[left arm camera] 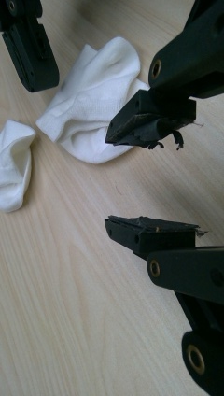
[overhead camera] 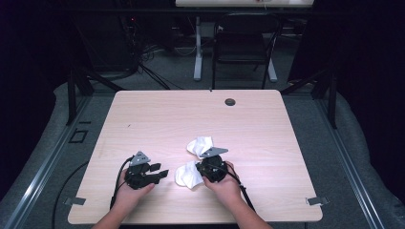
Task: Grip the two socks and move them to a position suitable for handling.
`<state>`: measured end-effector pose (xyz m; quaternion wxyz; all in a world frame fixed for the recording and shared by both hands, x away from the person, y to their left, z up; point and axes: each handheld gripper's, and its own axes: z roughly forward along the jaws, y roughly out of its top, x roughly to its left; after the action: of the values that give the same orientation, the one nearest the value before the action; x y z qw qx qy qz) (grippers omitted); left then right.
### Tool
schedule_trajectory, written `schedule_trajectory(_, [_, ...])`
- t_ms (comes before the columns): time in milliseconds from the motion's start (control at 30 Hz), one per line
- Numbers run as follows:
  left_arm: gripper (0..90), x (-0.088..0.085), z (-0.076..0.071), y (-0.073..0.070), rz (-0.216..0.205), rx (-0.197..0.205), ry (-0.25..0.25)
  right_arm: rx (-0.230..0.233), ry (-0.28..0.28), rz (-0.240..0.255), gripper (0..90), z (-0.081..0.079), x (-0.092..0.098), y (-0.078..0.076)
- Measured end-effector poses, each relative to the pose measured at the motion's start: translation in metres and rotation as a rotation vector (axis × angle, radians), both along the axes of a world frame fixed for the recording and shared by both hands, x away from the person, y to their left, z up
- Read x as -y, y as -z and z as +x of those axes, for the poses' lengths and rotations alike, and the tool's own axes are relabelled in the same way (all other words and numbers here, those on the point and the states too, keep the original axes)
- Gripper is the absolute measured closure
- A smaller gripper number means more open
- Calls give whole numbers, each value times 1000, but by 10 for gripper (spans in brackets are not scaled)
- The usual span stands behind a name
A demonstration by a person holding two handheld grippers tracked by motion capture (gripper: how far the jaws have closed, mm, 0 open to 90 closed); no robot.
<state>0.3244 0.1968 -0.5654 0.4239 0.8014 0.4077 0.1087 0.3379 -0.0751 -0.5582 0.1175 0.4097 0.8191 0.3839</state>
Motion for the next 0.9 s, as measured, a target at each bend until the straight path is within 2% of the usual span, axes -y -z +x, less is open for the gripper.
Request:
schedule_trajectory(267, [526,-2,1,-1,-11,-10,2,-18,2,-22,900,5,-10,9])
schedule_trajectory(467, [525,0,0,0,-1,-7,6,-33,-5,-41,900,5,-14,17])
schedule_trajectory(600, [522,2,-1,0,-6,-8,20,-35,-8,-24,900,2,-13,19])
schedule_trajectory(700, [521,4,-3,1,-2,-8,30,-38,-26,-40,900,-1,-13,18])
schedule_trajectory(900, [528,9,-5,0,7,-2,53,-27,-52,-38,900,-11,-12,19])
